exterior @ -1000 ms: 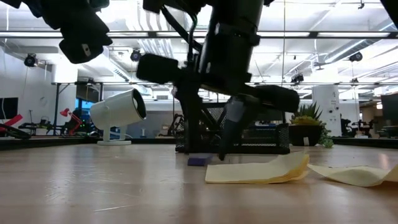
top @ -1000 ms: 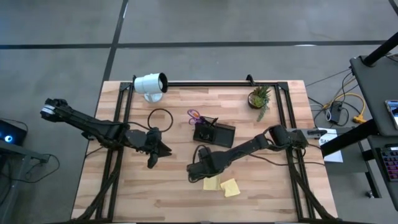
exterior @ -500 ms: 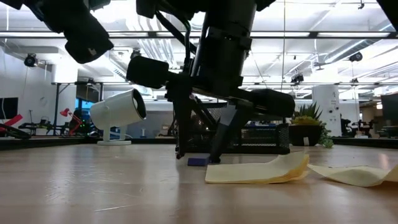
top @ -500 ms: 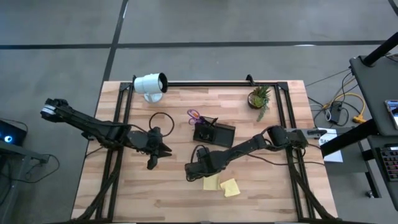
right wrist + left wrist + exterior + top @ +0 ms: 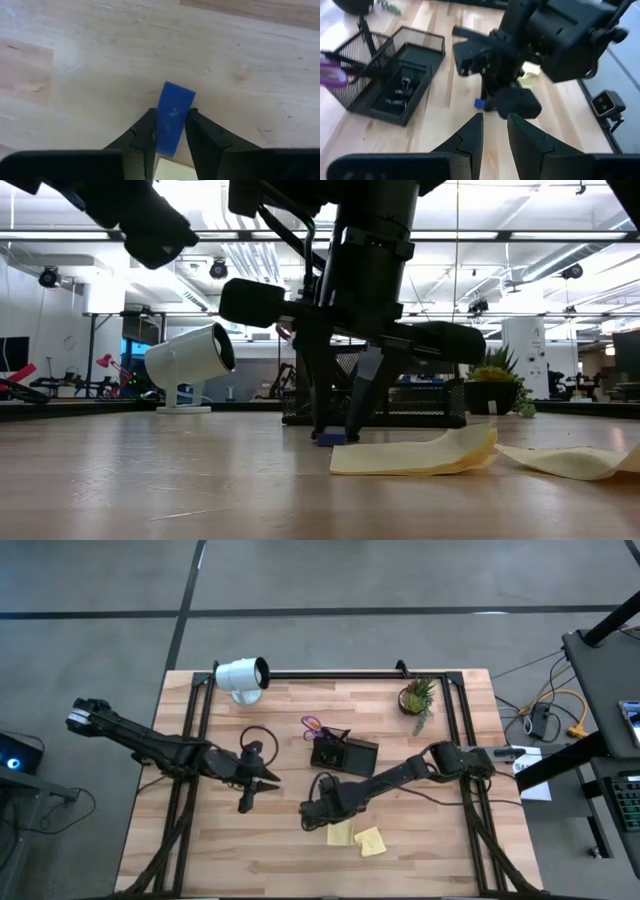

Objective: Pick and place office supplies into organizer
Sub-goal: Put the blue eraser into the black desk organizer

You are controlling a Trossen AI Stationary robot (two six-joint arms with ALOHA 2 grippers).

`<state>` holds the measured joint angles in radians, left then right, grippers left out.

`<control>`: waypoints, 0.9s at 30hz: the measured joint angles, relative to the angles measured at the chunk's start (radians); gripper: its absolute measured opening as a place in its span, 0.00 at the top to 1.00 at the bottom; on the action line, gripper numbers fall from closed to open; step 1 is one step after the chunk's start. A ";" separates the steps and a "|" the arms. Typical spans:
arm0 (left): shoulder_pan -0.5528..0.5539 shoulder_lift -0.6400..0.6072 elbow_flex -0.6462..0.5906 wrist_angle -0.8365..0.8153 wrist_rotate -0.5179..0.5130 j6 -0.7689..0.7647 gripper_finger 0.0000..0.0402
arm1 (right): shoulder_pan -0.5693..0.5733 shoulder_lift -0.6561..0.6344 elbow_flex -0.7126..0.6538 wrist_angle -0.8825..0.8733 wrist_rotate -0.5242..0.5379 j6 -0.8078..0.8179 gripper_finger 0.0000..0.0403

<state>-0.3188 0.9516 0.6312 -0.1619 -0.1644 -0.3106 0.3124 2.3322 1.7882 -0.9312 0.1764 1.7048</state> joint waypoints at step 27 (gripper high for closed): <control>0.019 -0.053 0.005 -0.033 -0.054 0.005 0.82 | 0.002 -0.026 0.407 -0.523 0.236 -0.164 0.91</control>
<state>-0.3000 0.8991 0.6361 -0.1952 -0.2182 -0.3056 0.3143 2.3066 2.1948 -1.4544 0.4127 1.5406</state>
